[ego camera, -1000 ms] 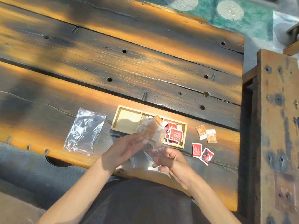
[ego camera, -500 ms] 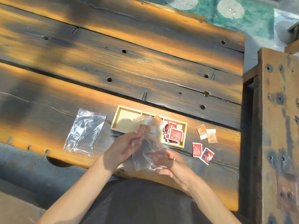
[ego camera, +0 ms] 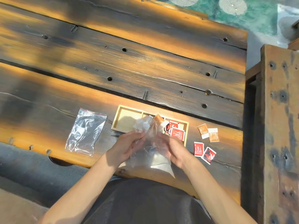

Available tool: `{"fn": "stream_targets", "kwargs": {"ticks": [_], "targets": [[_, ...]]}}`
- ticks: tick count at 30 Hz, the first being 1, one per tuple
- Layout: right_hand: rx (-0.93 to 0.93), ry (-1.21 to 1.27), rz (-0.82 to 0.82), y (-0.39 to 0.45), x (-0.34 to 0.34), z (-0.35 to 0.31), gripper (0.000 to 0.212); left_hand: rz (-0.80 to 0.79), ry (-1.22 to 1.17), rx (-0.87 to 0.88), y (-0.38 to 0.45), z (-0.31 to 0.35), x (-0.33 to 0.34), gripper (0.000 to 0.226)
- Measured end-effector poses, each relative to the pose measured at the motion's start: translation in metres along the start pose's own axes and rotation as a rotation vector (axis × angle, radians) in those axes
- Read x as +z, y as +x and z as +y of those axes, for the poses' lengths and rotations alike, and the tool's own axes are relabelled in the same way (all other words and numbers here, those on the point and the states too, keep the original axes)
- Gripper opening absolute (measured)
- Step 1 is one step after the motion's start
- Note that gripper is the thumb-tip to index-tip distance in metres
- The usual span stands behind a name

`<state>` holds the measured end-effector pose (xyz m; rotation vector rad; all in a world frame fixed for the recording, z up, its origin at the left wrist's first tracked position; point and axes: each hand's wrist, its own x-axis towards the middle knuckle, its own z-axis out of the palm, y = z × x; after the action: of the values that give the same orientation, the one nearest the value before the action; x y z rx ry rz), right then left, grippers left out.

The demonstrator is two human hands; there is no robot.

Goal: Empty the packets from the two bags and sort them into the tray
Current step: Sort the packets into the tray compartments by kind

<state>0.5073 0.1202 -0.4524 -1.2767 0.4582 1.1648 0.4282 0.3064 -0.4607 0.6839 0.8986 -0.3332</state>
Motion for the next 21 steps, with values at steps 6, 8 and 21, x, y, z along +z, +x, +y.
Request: {"fn": "stream_targets", "kwargs": {"ticks": [6,8,21], "targets": [[-0.035,-0.022,0.041,0.002,0.001,-0.005,0.019,0.043,0.083,0.028,0.001,0.001,-0.008,0.017],[-0.038,-0.058,0.047,0.003,-0.002,-0.004,0.020,0.051,0.120,0.045,0.001,0.001,-0.011,0.025],[-0.110,-0.076,0.073,0.005,0.033,-0.016,0.034,0.032,0.507,0.083,-0.024,-0.004,-0.043,0.040]]}}
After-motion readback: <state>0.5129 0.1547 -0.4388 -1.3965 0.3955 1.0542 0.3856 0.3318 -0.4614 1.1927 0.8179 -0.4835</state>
